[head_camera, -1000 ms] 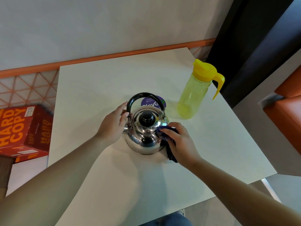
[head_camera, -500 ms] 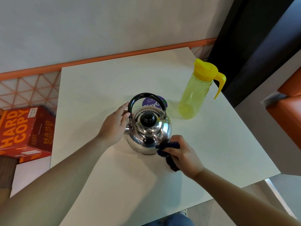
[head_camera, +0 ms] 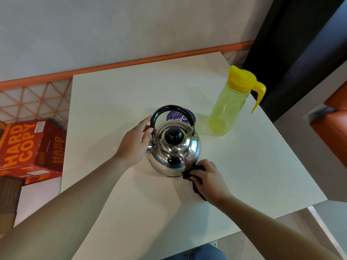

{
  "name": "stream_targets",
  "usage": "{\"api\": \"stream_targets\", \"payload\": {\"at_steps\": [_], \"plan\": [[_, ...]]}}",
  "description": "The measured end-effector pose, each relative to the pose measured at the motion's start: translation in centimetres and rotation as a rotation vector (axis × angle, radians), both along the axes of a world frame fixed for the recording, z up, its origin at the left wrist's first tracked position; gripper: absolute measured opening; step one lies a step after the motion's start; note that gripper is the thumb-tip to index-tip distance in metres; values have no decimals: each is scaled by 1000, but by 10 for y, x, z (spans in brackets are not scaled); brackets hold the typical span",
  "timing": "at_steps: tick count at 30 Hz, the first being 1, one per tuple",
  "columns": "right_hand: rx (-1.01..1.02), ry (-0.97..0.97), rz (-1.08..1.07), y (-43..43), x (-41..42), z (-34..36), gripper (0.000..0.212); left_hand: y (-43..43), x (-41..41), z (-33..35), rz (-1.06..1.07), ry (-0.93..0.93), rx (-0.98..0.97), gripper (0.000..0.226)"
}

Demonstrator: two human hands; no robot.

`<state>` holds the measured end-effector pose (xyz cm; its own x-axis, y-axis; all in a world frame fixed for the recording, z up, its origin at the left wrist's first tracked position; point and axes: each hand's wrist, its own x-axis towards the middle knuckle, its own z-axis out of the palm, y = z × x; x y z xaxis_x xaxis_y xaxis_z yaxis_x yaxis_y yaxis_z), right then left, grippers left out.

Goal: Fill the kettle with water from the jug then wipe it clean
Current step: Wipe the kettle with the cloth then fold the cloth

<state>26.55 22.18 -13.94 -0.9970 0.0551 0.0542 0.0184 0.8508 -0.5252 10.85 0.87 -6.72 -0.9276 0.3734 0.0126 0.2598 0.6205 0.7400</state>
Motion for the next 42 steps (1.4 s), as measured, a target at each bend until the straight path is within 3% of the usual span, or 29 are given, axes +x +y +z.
{"api": "stream_targets", "payload": {"at_steps": [2, 4, 9, 15, 24, 32, 36, 42], "plan": [[-128, -14, -147, 5, -6, -1, 10, 0, 0, -1, -2, -7, 0, 43], [-206, -21, -246, 7, -8, -2, 22, -1, -1, -2, -2, -7, 4, 43], [-273, -28, -239, -19, 2, -9, 39, -2, -2, -5, -2, -2, 8, 42], [-259, -3, -316, -1, -8, -7, 37, -2, -1, -4, -7, 4, 10, 43], [-264, 7, -267, 12, -19, -3, 34, -2, -2, -5, -6, 1, 12, 43], [-345, 228, -307, 31, -42, 45, 23, -2, -3, -5, -1, 0, -8, 43], [-390, 348, -128, 4, -53, 74, 22, -2, -2, -5, -6, 10, -3, 43], [-75, 327, 285, -32, -28, 54, 16, -3, -3, -5, -6, -16, -4, 44]]}}
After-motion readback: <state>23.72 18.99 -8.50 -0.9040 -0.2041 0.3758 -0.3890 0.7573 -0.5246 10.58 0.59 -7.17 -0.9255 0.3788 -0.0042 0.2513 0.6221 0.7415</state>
